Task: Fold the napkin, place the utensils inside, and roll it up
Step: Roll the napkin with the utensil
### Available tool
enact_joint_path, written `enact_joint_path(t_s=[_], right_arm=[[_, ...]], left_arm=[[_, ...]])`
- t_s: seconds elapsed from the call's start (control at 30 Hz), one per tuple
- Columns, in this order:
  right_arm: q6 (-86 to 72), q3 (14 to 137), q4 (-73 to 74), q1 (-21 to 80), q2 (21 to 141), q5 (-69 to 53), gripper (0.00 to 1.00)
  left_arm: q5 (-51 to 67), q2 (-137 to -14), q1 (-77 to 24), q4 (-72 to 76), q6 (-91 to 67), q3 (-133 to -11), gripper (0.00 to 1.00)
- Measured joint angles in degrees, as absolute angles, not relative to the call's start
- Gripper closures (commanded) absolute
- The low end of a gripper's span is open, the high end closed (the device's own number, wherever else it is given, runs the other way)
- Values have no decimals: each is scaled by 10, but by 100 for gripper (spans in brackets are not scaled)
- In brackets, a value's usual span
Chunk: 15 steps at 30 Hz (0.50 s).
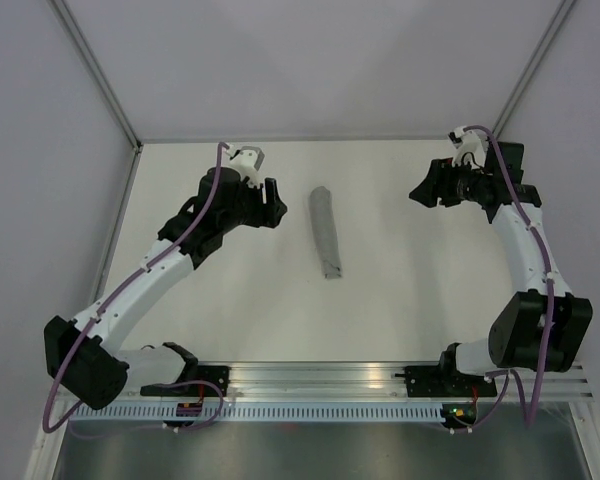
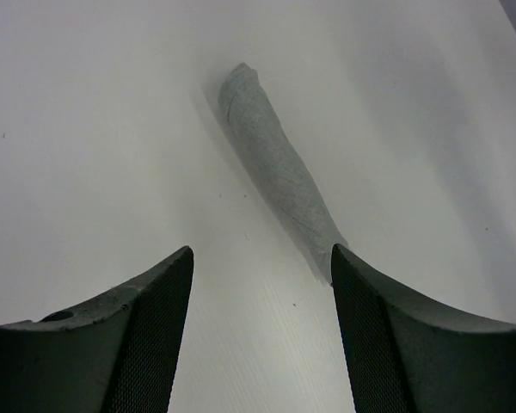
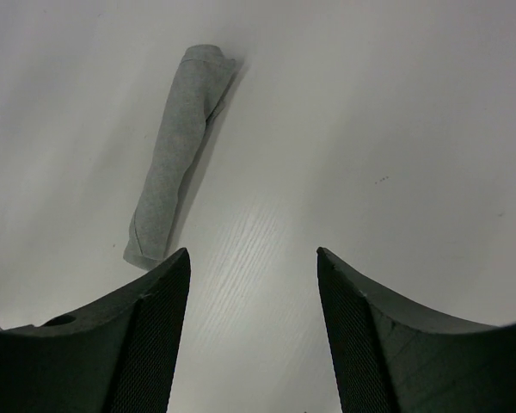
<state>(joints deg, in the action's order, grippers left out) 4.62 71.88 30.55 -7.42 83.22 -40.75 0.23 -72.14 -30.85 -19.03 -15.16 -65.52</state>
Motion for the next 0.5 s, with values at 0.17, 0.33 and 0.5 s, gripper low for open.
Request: enact_joint_path(t_s=[0.17, 0.33, 0.5], right_arm=[[67, 700, 308, -89, 770, -384, 32], [76, 681, 307, -92, 741, -371, 31], [81, 678, 307, -92, 741, -369, 28]], left_arm=[[2, -687, -309, -192, -158, -609, 30], [2, -672, -309, -194, -160, -594, 30], [2, -656, -309, -193, -161, -591, 29]])
